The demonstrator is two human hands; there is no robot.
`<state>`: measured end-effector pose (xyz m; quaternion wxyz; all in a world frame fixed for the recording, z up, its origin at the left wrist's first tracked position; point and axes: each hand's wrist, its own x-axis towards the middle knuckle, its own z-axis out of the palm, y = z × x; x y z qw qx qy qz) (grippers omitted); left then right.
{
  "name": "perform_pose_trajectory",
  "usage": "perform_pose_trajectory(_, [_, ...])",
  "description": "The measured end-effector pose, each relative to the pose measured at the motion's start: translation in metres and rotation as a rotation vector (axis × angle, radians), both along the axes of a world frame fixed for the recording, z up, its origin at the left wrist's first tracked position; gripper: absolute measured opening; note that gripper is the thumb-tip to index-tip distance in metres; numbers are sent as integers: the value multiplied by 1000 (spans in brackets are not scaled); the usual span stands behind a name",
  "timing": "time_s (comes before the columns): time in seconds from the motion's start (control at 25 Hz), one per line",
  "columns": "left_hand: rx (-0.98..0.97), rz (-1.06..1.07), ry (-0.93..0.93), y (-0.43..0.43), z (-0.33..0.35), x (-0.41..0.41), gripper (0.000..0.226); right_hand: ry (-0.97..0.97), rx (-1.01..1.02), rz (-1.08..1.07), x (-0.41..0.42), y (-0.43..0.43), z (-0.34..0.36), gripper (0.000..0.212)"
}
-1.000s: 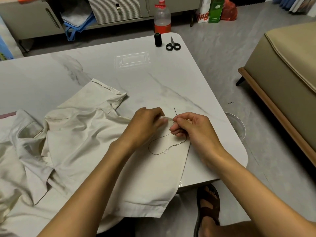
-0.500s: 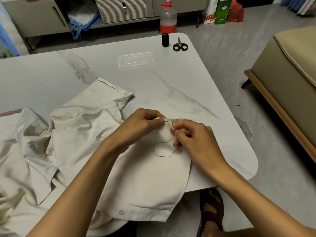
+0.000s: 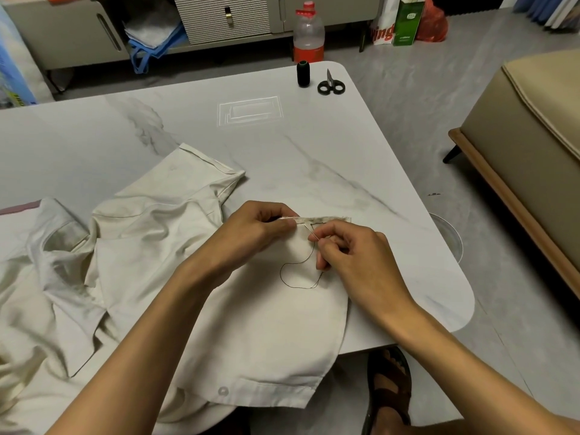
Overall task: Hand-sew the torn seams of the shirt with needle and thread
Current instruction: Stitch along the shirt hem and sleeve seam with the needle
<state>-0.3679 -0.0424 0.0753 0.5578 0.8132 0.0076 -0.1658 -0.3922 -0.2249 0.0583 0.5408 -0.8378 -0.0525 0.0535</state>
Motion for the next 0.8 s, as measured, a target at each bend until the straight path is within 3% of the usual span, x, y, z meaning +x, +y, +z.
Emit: perform_pose_trajectory(0.8, [36,21,-79,-6,4,-3,15,7,-9,-9,-1,2,1,23])
